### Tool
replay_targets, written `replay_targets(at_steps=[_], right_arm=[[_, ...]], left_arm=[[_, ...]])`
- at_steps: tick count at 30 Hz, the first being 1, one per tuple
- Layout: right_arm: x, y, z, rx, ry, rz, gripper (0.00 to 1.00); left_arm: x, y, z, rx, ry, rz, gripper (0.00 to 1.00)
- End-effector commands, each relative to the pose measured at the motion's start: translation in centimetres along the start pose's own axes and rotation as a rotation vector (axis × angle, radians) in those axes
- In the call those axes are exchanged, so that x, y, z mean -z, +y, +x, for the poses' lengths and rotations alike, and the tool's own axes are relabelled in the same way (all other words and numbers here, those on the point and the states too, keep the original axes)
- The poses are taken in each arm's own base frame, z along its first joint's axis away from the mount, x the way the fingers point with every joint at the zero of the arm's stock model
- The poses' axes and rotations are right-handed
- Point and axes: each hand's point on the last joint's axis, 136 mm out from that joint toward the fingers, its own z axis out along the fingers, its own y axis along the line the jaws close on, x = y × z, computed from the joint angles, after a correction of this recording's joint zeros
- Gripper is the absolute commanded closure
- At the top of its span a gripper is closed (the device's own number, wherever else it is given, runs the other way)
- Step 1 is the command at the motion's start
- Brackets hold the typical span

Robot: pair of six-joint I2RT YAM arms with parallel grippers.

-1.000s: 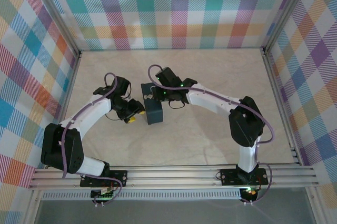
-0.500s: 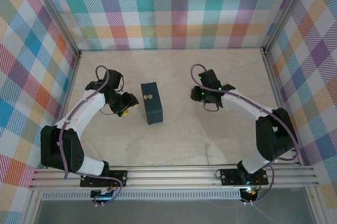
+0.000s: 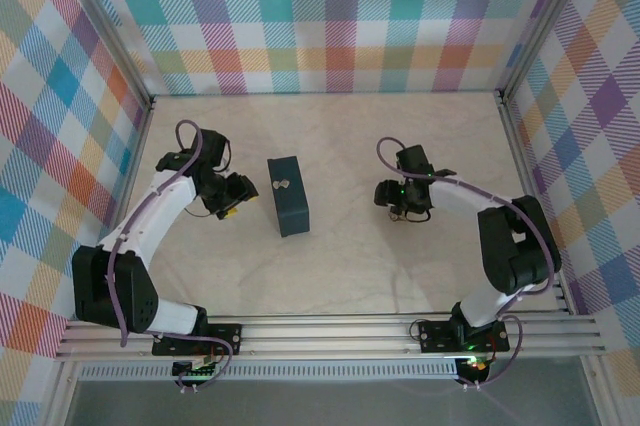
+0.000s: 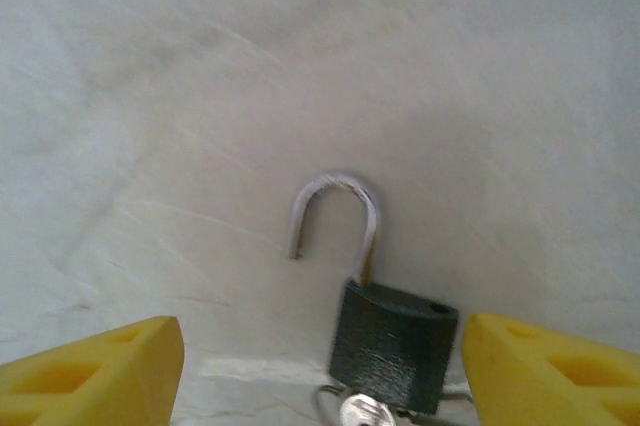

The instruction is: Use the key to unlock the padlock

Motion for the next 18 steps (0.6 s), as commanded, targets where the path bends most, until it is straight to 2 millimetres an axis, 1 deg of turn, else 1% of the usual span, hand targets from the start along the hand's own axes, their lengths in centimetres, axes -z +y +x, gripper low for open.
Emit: replay_targets(at_steps=[1, 3, 4, 6, 8, 10, 11, 12, 13, 15, 18], right_arm=[[3.7, 3.6, -2.0, 0.073, -0.069, -0.105, 0.25], [5.4, 6.9, -1.6, 0.130, -0.082, -0.160, 0.24], [6.0, 9.0, -0.9, 0.167, -0.081, -0.191, 0.17], [7.2, 12.6, 0.1, 0.223, -0.091, -0.242, 0.11], [8.0, 16.1, 1.2, 0.269, -0.108, -0.291, 0.11], [8.2, 19.2, 2.4, 0.308, -0.105, -0.317, 0.10], [8.2, 20.3, 2.8, 0.329, -0.107, -0.318, 0.08], [8.2, 21.6, 3.2, 0.354, -0.114, -0.319, 0.00], [8.0, 22.6, 3.7, 0.373, -0.115, -0.313, 0.00], [7.5, 23.9, 4.1, 0.404, -0.117, -0.298, 0.00], [6.2, 24.9, 4.5, 0.425, -0.104, -0.255, 0.00]], left_arm=[[1.4, 0.5, -0.4, -0.015, -0.032, -0.012, 0.45], [1.1, 0.7, -0.5, -0.006, -0.032, -0.017, 0.45], [1.0, 0.8, -0.6, -0.005, -0.034, -0.020, 0.45], [0.7, 1.1, -0.7, -0.001, -0.038, -0.032, 0.45], [0.6, 1.3, -0.9, 0.002, -0.040, -0.038, 0.45], [0.4, 1.6, -0.9, 0.010, -0.040, -0.040, 0.45], [0.4, 1.7, -0.9, 0.012, -0.041, -0.042, 0.45], [0.3, 1.9, -0.9, 0.018, -0.038, -0.043, 0.45], [0.3, 2.1, -0.9, 0.024, -0.038, -0.043, 0.45], [0.3, 2.5, -1.0, 0.041, -0.036, -0.035, 0.45], [0.4, 2.8, -0.9, 0.052, -0.038, -0.023, 0.45]])
